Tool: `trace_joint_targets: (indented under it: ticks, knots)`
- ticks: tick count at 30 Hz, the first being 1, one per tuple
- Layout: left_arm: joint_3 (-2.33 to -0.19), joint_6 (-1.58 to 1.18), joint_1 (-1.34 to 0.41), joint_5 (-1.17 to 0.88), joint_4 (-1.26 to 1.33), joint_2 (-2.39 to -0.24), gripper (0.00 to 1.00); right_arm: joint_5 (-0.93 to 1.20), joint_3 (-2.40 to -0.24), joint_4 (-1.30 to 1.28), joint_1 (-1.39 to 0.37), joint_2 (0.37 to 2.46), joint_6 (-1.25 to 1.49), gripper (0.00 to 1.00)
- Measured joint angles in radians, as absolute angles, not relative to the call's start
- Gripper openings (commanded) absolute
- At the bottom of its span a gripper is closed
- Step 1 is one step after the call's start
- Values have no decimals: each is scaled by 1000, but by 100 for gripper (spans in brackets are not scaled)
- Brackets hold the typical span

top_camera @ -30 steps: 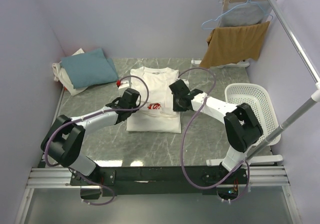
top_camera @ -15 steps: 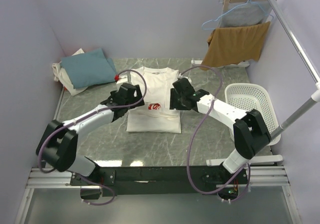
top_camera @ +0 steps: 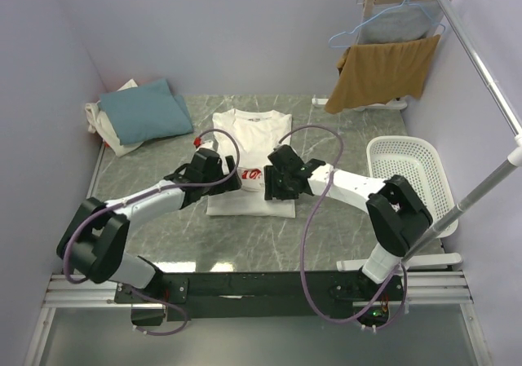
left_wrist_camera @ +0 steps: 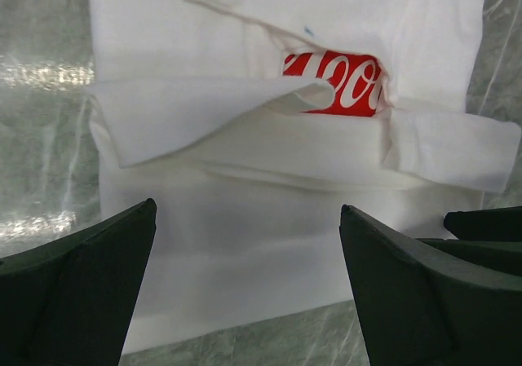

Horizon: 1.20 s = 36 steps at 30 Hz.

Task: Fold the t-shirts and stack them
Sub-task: Fold the folded rectangular tshirt in 1/3 of the way

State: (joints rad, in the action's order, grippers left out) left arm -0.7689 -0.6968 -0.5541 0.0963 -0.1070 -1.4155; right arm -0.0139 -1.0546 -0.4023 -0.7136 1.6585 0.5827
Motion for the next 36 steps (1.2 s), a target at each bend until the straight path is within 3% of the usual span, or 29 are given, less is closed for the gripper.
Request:
trace_joint_targets:
  ticks: [12, 28, 36]
  knots:
    - [-853, -698, -554, 54, -64, -1600, 99, -64, -1111, -412, -712, 1771, 579, 64]
    - [-1089, -605, -523, 194, -56, -1789, 99, -171, -1382, -438, -590, 1955, 491, 67]
    - [-1114, -582, -479, 311, -71, -1717, 100, -228, -1436, -440, -511, 1973, 455, 68]
